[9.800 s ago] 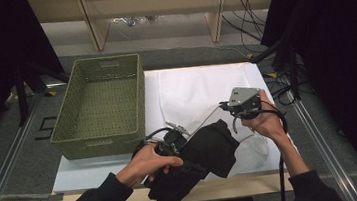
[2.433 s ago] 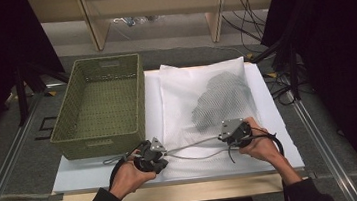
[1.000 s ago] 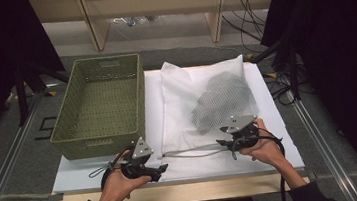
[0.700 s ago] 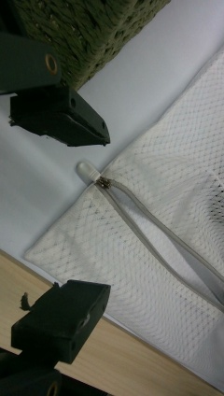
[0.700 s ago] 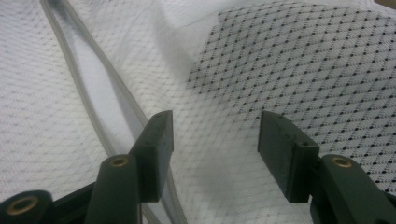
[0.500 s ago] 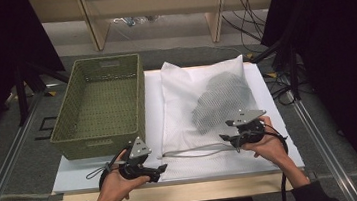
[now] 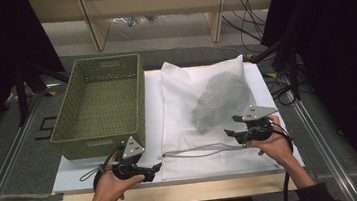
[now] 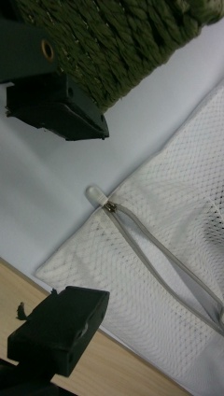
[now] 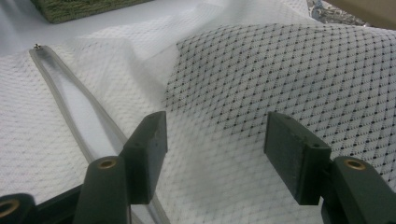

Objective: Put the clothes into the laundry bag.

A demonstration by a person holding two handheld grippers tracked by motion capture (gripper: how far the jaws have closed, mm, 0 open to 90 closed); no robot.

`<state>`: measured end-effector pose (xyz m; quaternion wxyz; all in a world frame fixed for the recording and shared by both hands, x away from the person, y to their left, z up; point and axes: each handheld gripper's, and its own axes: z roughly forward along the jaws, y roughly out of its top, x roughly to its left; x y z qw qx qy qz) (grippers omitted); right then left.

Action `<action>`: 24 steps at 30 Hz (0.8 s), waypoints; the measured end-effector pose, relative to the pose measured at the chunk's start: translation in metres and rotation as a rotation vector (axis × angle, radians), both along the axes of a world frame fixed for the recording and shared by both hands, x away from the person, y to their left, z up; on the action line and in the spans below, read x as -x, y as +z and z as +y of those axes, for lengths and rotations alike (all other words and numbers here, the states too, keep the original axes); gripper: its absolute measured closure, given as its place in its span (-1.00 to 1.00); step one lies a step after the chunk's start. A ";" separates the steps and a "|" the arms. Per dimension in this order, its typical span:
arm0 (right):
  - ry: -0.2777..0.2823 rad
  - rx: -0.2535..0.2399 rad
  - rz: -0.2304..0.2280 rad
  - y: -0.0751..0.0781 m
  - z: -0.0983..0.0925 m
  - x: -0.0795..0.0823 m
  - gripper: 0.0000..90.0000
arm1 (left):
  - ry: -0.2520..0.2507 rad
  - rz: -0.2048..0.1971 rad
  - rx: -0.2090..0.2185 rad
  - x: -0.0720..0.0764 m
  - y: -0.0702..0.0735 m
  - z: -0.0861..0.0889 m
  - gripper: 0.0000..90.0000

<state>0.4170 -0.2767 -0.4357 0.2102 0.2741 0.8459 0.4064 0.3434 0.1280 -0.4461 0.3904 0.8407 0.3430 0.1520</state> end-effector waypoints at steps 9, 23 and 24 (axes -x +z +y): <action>-0.018 -0.017 0.018 -0.002 -0.007 0.005 -0.14 | 0.005 -0.002 0.002 0.000 -0.001 0.004 -0.61; -0.001 -0.017 0.035 -0.007 -0.009 0.014 -0.21 | 0.024 0.003 0.003 0.002 -0.003 0.008 -0.61; -0.015 -0.017 0.041 -0.009 -0.008 0.018 -0.22 | 0.018 0.004 -0.004 0.002 -0.003 0.009 -0.61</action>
